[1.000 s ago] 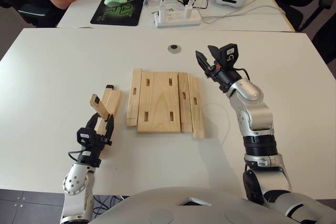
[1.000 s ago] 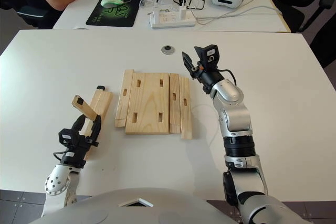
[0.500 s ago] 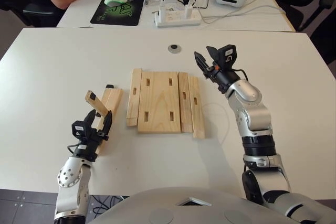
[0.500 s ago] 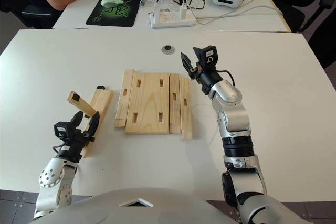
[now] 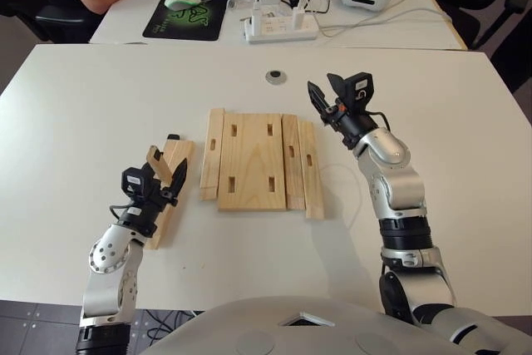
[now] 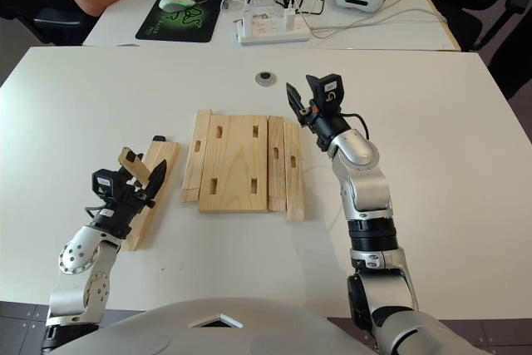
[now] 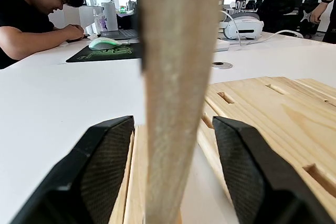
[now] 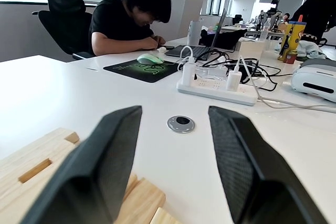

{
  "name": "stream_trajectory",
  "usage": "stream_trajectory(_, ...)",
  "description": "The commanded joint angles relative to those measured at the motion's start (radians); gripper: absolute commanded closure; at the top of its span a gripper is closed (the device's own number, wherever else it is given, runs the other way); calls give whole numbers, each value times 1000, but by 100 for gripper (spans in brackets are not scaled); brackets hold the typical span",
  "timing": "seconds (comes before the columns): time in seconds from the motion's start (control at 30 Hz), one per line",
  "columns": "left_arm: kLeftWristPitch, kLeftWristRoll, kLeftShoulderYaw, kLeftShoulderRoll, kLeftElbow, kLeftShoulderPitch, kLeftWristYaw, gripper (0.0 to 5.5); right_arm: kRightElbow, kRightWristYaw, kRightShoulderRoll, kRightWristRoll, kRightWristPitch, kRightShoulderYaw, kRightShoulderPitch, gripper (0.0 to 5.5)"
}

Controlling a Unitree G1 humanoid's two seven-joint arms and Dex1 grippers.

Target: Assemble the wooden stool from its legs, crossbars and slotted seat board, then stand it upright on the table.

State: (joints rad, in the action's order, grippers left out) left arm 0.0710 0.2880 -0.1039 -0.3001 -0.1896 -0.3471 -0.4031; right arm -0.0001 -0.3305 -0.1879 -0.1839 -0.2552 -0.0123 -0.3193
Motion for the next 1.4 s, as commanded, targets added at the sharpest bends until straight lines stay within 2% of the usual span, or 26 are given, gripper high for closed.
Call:
stream_trajectory(0.03,-2,-13,-1,6,18,-2,-3,288,-18,-3,1,-4,-11,1,-10,315)
stream_trajectory(0.57,13,13,-4,32,14,0,-17,506,-40,-10,-1,3,-31,-17,0,315)
stream_trajectory(0.73,27,-12,17,40,56,39,-19,509,-122,-47,-19,29,-44,-81,-20,315)
stream_trajectory(0.87,51,-70,56,42,116,79,-18,509,-247,-68,23,-49,-191,-120,-122,315)
stream_trajectory(1.0,64,-113,89,55,162,116,-6,509,-298,-97,82,-148,-325,-160,-183,259)
stream_trajectory(1.13,34,-142,120,63,202,148,3,509,-200,-92,149,-175,-392,-202,-240,204)
stream_trajectory(1.27,-16,-148,137,74,215,189,17,509,-126,-110,202,-158,-354,-257,-275,204)
stream_trajectory(1.33,-41,-152,148,77,218,211,20,509,-99,-120,224,-155,-338,-278,-288,227)
stream_trajectory(1.4,-64,-150,164,85,213,232,18,509,-76,-137,236,-146,-317,-296,-296,281)
